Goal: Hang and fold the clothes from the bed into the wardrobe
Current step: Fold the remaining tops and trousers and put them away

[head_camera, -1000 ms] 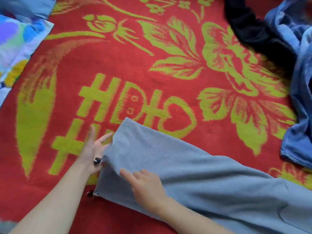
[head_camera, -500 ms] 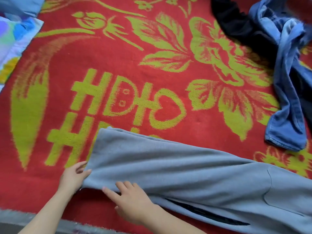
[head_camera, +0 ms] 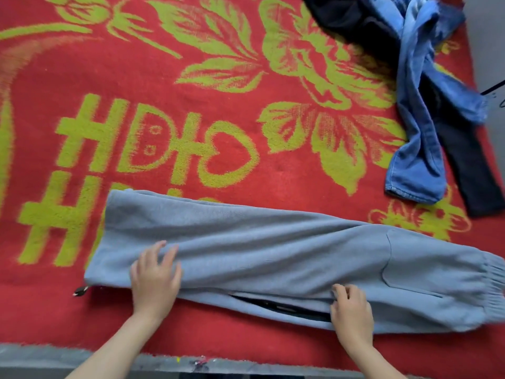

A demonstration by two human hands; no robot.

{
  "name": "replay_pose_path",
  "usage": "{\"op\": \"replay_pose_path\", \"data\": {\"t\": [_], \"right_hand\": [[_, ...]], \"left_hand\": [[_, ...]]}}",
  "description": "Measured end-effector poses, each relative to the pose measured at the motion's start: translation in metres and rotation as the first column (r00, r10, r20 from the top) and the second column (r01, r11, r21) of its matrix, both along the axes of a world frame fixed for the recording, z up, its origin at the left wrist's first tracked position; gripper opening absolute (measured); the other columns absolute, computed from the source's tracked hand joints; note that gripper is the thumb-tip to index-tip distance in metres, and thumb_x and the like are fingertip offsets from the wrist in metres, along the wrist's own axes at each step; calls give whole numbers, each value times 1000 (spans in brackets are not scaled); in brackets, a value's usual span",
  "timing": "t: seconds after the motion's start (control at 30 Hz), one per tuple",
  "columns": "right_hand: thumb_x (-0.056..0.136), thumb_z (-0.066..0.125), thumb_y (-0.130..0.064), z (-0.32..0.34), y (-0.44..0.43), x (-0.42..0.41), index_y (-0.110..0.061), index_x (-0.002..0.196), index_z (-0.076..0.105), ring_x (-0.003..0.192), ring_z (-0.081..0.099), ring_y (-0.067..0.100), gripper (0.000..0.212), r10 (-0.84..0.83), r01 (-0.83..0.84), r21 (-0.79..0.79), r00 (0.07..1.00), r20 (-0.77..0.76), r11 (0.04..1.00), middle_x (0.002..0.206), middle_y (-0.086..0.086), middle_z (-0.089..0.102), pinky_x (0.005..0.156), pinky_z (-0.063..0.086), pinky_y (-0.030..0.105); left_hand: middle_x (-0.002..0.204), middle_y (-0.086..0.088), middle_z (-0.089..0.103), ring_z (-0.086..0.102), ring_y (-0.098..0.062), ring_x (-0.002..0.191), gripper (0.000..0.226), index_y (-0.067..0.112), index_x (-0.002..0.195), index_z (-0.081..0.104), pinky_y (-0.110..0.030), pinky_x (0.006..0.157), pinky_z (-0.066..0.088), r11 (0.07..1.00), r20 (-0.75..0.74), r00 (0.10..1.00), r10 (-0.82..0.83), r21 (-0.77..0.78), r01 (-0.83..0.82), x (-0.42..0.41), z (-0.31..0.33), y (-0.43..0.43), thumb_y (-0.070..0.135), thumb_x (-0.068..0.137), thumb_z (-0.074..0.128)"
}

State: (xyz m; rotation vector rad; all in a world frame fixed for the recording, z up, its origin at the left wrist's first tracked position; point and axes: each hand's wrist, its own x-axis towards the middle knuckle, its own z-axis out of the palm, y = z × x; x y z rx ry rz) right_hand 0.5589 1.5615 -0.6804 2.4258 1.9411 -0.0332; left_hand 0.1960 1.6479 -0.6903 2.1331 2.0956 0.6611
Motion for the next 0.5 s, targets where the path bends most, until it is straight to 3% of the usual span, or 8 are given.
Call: {"op": "replay_pose_path", "data": {"t": [0.07,0.17,0.27,0.37,0.5], "right_hand": [[61,38,-14,-4,-10,26,-16,89,45,68,52,34,28,37,-38,14,997,69,999,75,15,56,47,45,37],[53,54,-7,-12,-8,68,-12,84,61,79,43,30,31,123,-128,22,982,146,992,81,15,59,60,40,37],[63,42,-7,-9,4,93,-9,69,66,65,49,28,25,300,-309,47,943,147,950,68,9,56,59,27,34],[68,43,2,2,-2,106,-9,66,63,55,51,26,23,473,-479,115,878,76,870,63,6,54,55,31,32],[78,49,5,22,-39,117,-6,70,66,62,55,25,21,572,-555,216,820,-23,804,71,7,60,49,42,30]], "left_hand": [[105,-11,52,48,-27,90,29,17,102,53,-38,71,36,932,0,933,-359,55,359,54,-8,-26,15,74,45],[92,-9,58,47,-25,82,35,15,94,56,-33,67,33,769,-72,767,-638,6,640,127,-27,-56,2,61,57],[94,-12,62,46,-29,84,46,14,91,65,-36,59,43,806,-129,799,-587,-179,564,155,-35,-55,8,46,74],[86,-10,63,45,-29,78,28,13,78,68,-34,53,42,847,-181,836,-519,-239,474,151,-31,-47,12,64,44],[58,-2,49,43,-22,56,11,16,64,50,-28,42,31,763,-169,744,-647,-152,629,131,-16,-49,11,65,40]]}}
